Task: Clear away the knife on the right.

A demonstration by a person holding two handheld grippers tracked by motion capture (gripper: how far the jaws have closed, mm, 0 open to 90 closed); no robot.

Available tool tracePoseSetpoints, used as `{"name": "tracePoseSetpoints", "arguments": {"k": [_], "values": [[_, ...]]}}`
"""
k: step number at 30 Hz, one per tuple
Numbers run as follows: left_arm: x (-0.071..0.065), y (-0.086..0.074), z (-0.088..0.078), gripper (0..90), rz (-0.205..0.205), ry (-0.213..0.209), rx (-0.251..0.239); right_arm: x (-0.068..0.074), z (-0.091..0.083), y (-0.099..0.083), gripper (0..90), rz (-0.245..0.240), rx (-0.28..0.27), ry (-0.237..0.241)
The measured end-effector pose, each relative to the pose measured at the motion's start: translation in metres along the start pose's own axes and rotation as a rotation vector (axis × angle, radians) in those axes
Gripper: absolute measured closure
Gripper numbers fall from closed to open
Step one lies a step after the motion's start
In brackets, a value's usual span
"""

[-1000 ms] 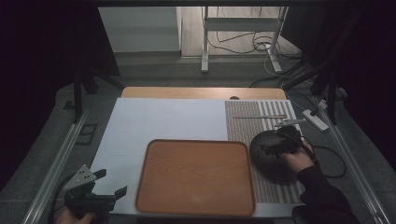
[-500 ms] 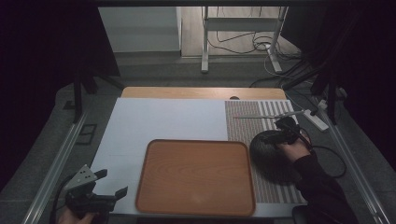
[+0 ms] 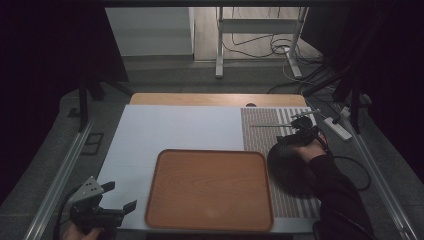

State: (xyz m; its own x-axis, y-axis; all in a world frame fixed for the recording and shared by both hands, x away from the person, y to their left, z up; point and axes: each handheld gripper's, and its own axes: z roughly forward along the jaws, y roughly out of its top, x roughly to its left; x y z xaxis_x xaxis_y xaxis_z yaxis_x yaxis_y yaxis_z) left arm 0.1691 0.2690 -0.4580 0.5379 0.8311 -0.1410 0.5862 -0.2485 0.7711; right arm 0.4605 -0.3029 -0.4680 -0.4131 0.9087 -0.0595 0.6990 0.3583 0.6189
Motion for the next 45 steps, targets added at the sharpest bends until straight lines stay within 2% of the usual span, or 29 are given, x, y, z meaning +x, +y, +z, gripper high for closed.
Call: {"name": "tracePoseSetpoints", "arguments": {"k": [4,12,13,16,17,18,20,24,25,26,27,28,29,30,31,32,36,45], "values": [[0.000,0.000,0.000,2.6,-0.001,0.000,0.000,-0.005,0.010,0.005,0.1,0.007,0.015,-0.015],[0.001,0.000,0.000,2.7,-0.004,-0.003,0.000,-0.013,0.017,0.010,0.3,0.025,0.021,-0.030],[0.001,0.000,0.000,2.7,-0.005,-0.004,0.000,-0.015,0.017,0.011,5.4,0.024,0.017,-0.024],[0.001,0.000,0.000,2.7,-0.008,-0.005,-0.002,-0.017,0.017,0.014,10.4,0.022,0.010,-0.015],[0.001,0.000,0.000,2.7,-0.009,-0.006,-0.002,-0.019,0.018,0.016,18.6,0.022,0.010,-0.013],[0.001,0.000,0.000,2.7,-0.010,-0.006,-0.002,-0.019,0.018,0.016,18.6,0.022,0.010,-0.013],[0.002,0.000,0.000,2.7,-0.011,-0.007,-0.003,-0.021,0.019,0.018,25.2,0.023,0.004,-0.022],[0.002,0.000,0.000,2.7,-0.015,-0.009,-0.004,-0.025,0.020,0.024,45.1,0.002,0.012,-0.039],[0.002,0.000,0.000,2.7,-0.015,-0.010,-0.004,-0.027,0.021,0.025,49.0,-0.006,0.022,-0.031],[0.002,0.000,0.000,2.8,-0.016,-0.010,-0.005,-0.029,0.024,0.027,58.3,-0.018,0.029,-0.019],[0.002,0.000,0.000,2.8,-0.015,-0.010,-0.003,-0.029,0.024,0.027,58.3,-0.018,0.029,-0.019],[0.002,0.000,0.000,2.9,-0.015,-0.010,-0.003,-0.030,0.025,0.028,62.0,-0.026,0.031,-0.018],[0.002,0.000,0.000,2.9,-0.014,-0.009,-0.002,-0.031,0.027,0.028,66.1,-0.031,0.038,-0.014],[0.002,0.000,0.000,2.9,-0.013,-0.009,-0.002,-0.035,0.031,0.030,73.8,-0.033,0.056,-0.006],[0.002,0.000,0.000,2.9,-0.013,-0.009,-0.001,-0.037,0.033,0.030,78.0,-0.020,0.064,0.006],[0.002,0.000,0.000,2.9,-0.013,-0.010,-0.001,-0.037,0.033,0.030,78.0,-0.020,0.064,0.006],[0.003,0.000,0.000,2.9,-0.018,-0.013,-0.002,-0.042,0.039,0.032,89.7,0.015,0.078,0.019],[0.003,0.000,0.000,3.0,-0.020,-0.014,-0.002,-0.055,0.055,0.040,89.8,0.038,0.065,0.005]]}}
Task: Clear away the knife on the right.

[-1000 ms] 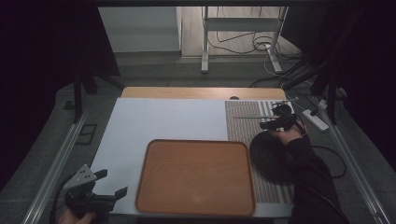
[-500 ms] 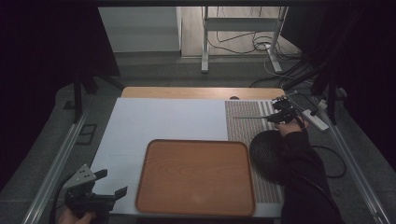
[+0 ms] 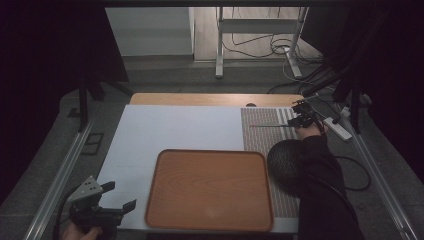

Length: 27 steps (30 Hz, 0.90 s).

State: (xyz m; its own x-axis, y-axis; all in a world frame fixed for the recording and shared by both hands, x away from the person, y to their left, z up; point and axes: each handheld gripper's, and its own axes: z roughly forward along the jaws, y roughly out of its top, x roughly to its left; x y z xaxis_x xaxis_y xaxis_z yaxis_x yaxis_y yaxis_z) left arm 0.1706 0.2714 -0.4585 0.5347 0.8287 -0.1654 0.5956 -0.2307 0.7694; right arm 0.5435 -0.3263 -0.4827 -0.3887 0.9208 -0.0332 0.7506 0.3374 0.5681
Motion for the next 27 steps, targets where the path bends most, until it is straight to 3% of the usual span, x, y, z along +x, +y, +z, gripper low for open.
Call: {"name": "tracePoseSetpoints", "arguments": {"k": [11,16,18,21,25,27], "values": [[0.000,0.000,0.000,3.1,0.002,-0.003,-0.003,-0.006,0.017,0.007,89.7,-0.015,-0.014,-0.062],[0.000,0.000,-0.001,3.1,0.007,-0.003,-0.006,-0.007,0.026,0.007,89.8,-0.048,0.006,-0.111],[-0.001,0.000,-0.001,3.1,0.009,-0.003,-0.005,-0.009,0.026,0.007,89.8,-0.034,0.020,-0.132],[-0.001,-0.001,-0.001,3.1,0.011,-0.002,-0.005,-0.012,0.023,0.005,89.8,-0.016,0.047,-0.117],[-0.001,0.000,-0.001,3.1,0.015,-0.002,-0.005,-0.017,0.016,-0.002,89.9,0.021,0.070,-0.057],[-0.002,0.000,-0.001,3.1,0.018,-0.002,-0.005,-0.018,0.010,-0.007,89.8,0.013,0.094,-0.024]]}}
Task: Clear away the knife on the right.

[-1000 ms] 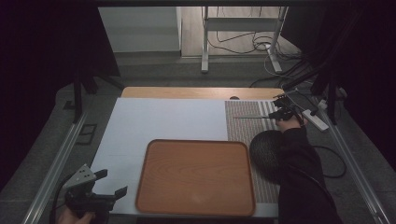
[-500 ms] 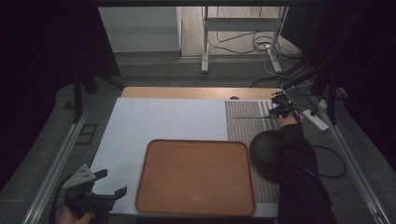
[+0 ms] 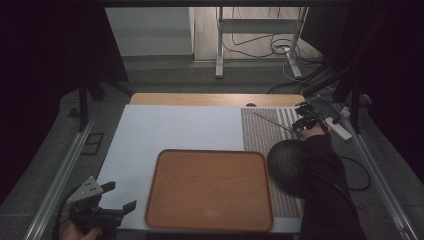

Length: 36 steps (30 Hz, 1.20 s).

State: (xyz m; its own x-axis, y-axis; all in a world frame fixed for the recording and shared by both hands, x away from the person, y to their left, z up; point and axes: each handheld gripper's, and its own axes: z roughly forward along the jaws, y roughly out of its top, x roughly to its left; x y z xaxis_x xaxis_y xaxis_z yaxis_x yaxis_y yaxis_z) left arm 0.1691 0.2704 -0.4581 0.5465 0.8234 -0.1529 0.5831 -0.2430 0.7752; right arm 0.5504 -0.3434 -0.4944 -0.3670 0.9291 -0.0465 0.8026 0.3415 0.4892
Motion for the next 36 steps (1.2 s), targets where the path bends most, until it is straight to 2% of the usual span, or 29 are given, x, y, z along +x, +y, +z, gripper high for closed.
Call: {"name": "tracePoseSetpoints", "arguments": {"k": [5,9,16,19,21,22,23,25,26,28,29,30,31,32,35,36], "values": [[0.000,0.000,0.000,3.1,0.001,0.000,0.001,0.002,-0.005,-0.006,89.9,-0.038,0.035,0.020],[0.000,0.001,0.001,3.1,0.003,0.001,0.003,0.004,-0.009,-0.009,89.9,-0.039,0.056,0.037],[0.000,0.000,0.000,3.1,0.001,0.000,0.001,0.015,-0.012,-0.009,89.9,-0.079,0.122,0.067],[0.000,0.000,0.001,3.1,0.002,0.000,0.001,0.015,-0.012,-0.008,89.8,-0.089,0.130,0.070],[0.000,0.000,0.000,3.1,0.001,0.001,0.001,0.013,-0.013,-0.006,89.7,-0.069,0.117,0.076],[0.000,0.000,0.000,3.1,0.000,0.001,0.001,0.010,-0.017,-0.003,81.9,-0.044,0.062,0.066],[0.000,0.000,0.001,3.1,0.000,0.002,0.002,0.010,-0.017,-0.003,81.9,-0.044,0.062,0.066],[0.001,0.001,0.001,3.1,-0.002,0.001,0.003,0.008,-0.021,0.001,69.9,-0.015,0.017,0.070],[0.001,0.001,0.001,3.2,-0.002,0.001,0.003,0.007,-0.023,0.003,54.8,-0.006,-0.001,0.062],[0.001,0.001,0.001,3.2,-0.003,0.001,0.004,0.008,-0.021,0.006,38.6,0.010,0.004,0.059],[0.001,0.001,0.001,3.2,-0.003,0.001,0.004,0.008,-0.021,0.006,38.6,0.010,0.004,0.059],[0.001,0.001,0.001,3.2,-0.003,0.001,0.004,0.009,-0.020,0.007,31.8,0.014,0.001,0.047],[0.000,0.001,0.001,3.2,-0.003,0.002,0.004,0.011,-0.019,0.010,19.6,0.008,0.001,0.039],[0.000,0.001,0.001,3.2,-0.002,0.002,0.005,0.011,-0.019,0.010,19.6,0.008,0.001,0.039],[0.001,0.001,0.001,3.2,-0.003,0.001,0.005,0.017,-0.017,0.014,3.8,0.004,-0.015,0.009],[0.001,0.001,0.001,3.2,-0.003,0.001,0.005,0.018,-0.016,0.016,1.2,0.006,-0.007,0.014]]}}
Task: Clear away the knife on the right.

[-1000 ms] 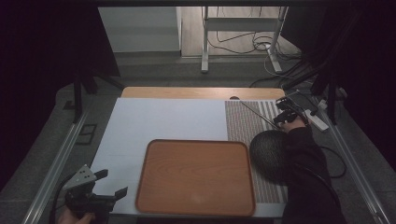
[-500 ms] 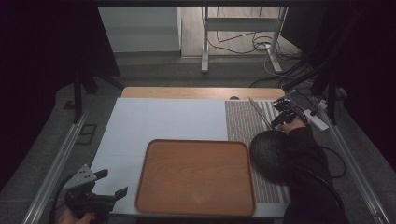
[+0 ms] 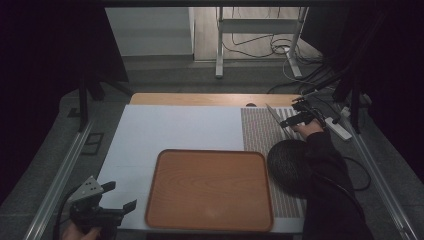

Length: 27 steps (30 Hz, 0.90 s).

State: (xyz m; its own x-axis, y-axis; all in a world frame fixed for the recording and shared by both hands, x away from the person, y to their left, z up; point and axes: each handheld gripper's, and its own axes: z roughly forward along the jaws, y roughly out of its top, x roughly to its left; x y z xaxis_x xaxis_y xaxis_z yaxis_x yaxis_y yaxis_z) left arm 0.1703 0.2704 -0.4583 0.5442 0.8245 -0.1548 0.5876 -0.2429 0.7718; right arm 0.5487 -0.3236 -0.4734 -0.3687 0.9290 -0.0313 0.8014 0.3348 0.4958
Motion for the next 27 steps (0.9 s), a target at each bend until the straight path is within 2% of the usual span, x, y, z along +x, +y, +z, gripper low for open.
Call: {"name": "tracePoseSetpoints", "arguments": {"k": [2,4,5,7,9,10,12,13,15,17,21,22,23,24,26,27], "values": [[0.000,0.000,0.000,3.2,0.000,0.000,0.000,0.001,0.001,0.001,0.3,-0.001,0.008,0.003],[0.000,0.000,0.000,3.2,0.001,0.000,0.000,0.006,0.008,0.002,0.0,-0.007,0.044,0.033],[0.000,0.000,0.000,3.2,0.001,0.000,0.001,0.006,0.008,0.002,0.0,-0.007,0.044,0.033],[0.000,0.000,0.000,3.2,0.001,0.000,0.001,0.010,0.017,0.003,0.0,-0.030,0.085,0.018],[0.000,0.000,0.000,3.2,0.001,-0.001,0.001,0.011,0.019,0.004,0.0,-0.032,0.098,0.011],[0.000,0.000,0.000,3.2,0.001,-0.002,0.000,0.012,0.024,0.004,0.0,-0.026,0.105,-0.006],[0.000,0.000,0.000,3.2,0.000,-0.002,0.000,0.012,0.026,0.004,0.0,-0.017,0.107,0.001],[0.000,0.000,0.000,3.2,0.000,-0.003,-0.001,0.010,0.030,0.003,0.0,-0.004,0.127,0.003],[0.000,0.000,0.000,3.2,0.000,-0.003,0.000,0.009,0.033,0.002,1.8,-0.006,0.152,-0.017],[0.000,0.000,0.000,3.2,0.001,-0.003,0.000,0.007,0.034,0.001,1.7,-0.008,0.158,-0.009],[0.000,0.000,0.000,3.2,0.000,-0.004,0.000,0.004,0.031,0.001,10.5,-0.009,0.158,-0.010],[0.000,0.000,0.000,3.2,0.001,-0.004,0.000,0.004,0.029,0.002,16.6,-0.021,0.157,-0.007],[0.000,0.000,0.000,3.2,0.002,-0.003,0.000,0.004,0.029,0.002,16.6,-0.021,0.157,-0.007],[0.000,0.000,0.000,3.2,0.002,-0.003,0.000,0.004,0.028,0.003,22.0,-0.034,0.161,-0.004],[0.000,0.000,0.000,3.2,0.000,-0.004,0.001,0.006,0.024,0.004,41.2,-0.067,0.155,0.018],[0.000,0.000,0.000,3.2,0.000,-0.004,0.001,0.007,0.023,0.005,47.3,-0.081,0.151,0.028]]}}
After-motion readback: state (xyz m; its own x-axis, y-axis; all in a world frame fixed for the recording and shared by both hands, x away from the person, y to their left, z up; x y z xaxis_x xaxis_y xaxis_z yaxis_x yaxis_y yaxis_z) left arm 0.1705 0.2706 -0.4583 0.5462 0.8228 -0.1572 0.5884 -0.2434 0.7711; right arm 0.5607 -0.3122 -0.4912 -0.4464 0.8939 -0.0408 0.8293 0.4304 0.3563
